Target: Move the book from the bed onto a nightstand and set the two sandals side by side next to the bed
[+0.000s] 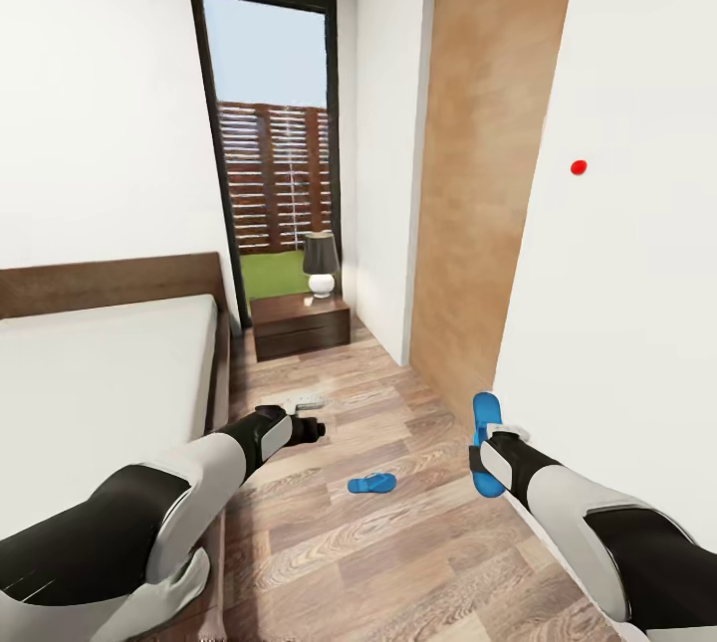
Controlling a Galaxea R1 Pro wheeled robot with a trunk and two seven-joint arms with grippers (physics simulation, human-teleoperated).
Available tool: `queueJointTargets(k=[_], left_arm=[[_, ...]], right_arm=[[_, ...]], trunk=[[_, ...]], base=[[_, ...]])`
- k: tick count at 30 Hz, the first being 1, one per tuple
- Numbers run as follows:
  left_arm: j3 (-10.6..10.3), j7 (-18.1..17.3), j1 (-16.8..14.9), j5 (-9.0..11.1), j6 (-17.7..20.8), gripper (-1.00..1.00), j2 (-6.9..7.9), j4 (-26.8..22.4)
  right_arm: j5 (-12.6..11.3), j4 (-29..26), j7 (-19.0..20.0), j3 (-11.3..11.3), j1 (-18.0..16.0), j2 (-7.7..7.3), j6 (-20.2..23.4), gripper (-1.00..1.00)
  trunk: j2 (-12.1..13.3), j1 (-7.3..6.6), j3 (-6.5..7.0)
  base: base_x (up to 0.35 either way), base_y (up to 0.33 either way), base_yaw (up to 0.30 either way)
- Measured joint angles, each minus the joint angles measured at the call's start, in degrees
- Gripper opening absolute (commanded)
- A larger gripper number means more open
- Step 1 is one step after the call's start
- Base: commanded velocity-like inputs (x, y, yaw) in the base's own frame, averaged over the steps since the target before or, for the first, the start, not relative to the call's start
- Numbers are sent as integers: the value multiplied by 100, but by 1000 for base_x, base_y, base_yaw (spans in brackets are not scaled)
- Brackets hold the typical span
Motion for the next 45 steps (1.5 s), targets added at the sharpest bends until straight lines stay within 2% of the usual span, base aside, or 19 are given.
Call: queueJointTargets(k=[17,27,45], left_arm=[[-1,0,0,0,-1,100,0,0],[-3,4,18,-1,-1,100,-1,0],[-4,-2,27,6,-1,100,-6,0]], right_arm=[[-1,0,0,-2,1,0,0,-100],[0,3,0,5,1,0,0,-100],[-3,-3,-3,3,0,0,0,-100]], trunk=[[0,0,2],[0,0,49],[0,-2,67]], base=[[0,-1,294],[18,-20,246],[225,-249,28]])
